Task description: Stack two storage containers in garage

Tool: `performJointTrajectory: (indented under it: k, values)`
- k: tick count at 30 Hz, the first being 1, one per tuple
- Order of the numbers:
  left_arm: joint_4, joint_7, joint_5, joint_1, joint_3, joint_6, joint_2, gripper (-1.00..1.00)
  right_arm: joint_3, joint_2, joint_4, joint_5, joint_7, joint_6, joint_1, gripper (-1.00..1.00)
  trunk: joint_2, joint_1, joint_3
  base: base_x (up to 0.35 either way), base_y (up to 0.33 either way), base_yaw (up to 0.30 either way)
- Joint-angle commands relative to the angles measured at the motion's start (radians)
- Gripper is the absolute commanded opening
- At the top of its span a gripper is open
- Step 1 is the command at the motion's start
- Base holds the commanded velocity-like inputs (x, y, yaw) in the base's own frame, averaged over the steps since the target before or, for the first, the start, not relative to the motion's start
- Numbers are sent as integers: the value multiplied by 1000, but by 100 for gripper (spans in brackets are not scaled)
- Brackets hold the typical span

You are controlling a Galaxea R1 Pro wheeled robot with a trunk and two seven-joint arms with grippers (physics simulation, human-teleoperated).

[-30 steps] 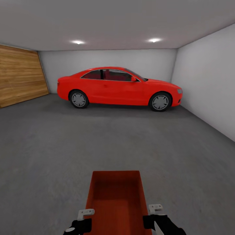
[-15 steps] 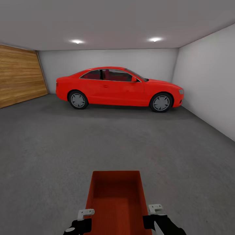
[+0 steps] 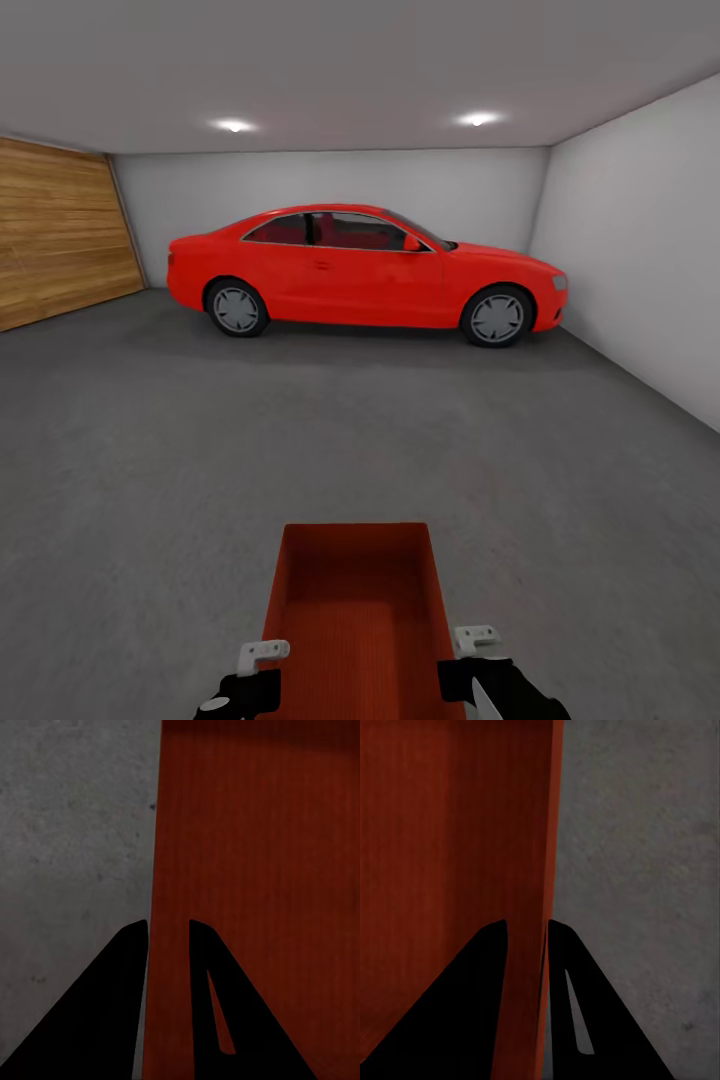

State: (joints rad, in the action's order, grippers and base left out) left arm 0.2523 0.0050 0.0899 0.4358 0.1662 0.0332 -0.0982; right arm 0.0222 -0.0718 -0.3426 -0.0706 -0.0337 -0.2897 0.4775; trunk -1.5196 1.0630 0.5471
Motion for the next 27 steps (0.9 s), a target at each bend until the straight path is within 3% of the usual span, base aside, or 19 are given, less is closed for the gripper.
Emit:
performJointTrajectory:
  k: [1, 27]
  values:
    - [1, -30, 6, 1, -11, 4, 9, -100, -33, 27, 1, 20, -5, -7, 0, -100, 0, 0, 1, 242, 0, 0]
    - [0, -30, 5, 1, -11, 4, 9, -100, -33, 26, 1, 20, -5, -6, 0, -100, 0, 0, 1, 242, 0, 0]
